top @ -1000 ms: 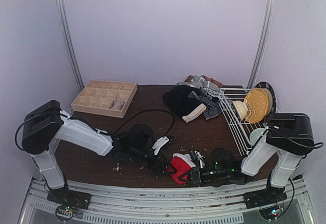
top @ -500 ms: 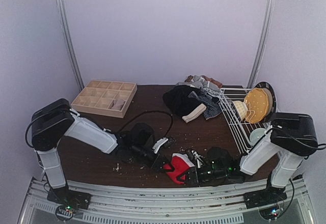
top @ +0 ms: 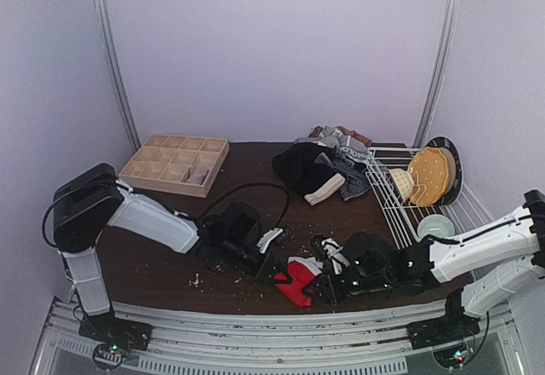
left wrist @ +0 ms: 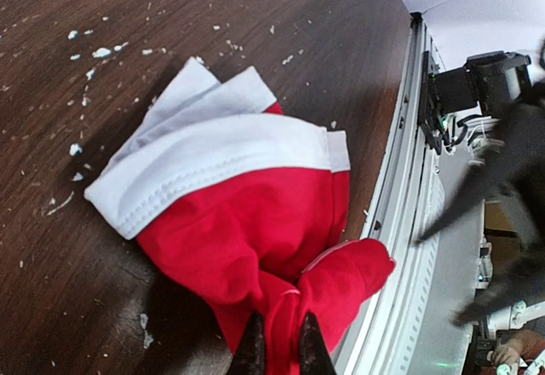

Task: Roll the underwear
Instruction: Roll the underwear at the center of the board.

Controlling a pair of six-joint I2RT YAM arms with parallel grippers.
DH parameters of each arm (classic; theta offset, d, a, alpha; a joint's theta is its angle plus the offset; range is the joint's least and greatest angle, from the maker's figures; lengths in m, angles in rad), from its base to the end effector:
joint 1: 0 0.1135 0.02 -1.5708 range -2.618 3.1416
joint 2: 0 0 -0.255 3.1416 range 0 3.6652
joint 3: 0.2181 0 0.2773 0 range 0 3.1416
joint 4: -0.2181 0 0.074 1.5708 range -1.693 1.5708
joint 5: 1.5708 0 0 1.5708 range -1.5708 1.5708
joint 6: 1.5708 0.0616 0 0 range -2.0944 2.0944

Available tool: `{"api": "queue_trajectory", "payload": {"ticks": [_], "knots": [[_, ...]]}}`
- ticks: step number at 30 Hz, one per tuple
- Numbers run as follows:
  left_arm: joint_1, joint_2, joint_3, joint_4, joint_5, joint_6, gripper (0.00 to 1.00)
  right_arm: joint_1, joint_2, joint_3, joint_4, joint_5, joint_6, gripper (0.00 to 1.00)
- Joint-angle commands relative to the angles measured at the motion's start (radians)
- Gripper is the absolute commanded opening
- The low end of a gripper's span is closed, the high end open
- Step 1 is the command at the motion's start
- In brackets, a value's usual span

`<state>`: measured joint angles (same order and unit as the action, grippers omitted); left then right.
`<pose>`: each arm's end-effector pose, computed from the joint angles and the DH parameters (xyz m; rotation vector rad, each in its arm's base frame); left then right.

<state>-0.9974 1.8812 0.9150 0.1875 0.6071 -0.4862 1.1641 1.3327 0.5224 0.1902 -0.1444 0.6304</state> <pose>0.1820 -0.3465 0.0802 0.9965 2.4532 -1.3480 0.1104 0.2788 0.1281 -0.7292 2.3239 1.0890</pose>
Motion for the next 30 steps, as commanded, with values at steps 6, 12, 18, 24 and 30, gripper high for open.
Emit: {"api": "queue_trajectory", "payload": {"ticks": [6, 12, 18, 24, 30], "knots": [[0.019, 0.070, 0.030, -0.224, 0.021, -0.112, 0.00, 0.163, -0.023, 0.200, -0.385, 0.346, -0.328, 0.54], [0.037, 0.119, 0.060, -0.272, 0.087, -0.159, 0.00, 0.208, 0.139, 0.292, -0.359, 0.415, -0.433, 0.66], [0.054, 0.157, 0.081, -0.287, 0.148, -0.177, 0.00, 0.215, 0.226, 0.332, -0.328, 0.437, -0.498, 0.67], [0.059, 0.182, 0.110, -0.329, 0.173, -0.164, 0.00, 0.217, 0.310, 0.353, -0.344, 0.458, -0.524, 0.67], [0.061, 0.197, 0.110, -0.320, 0.190, -0.172, 0.00, 0.216, 0.385, 0.386, -0.404, 0.507, -0.511, 0.63]]}}
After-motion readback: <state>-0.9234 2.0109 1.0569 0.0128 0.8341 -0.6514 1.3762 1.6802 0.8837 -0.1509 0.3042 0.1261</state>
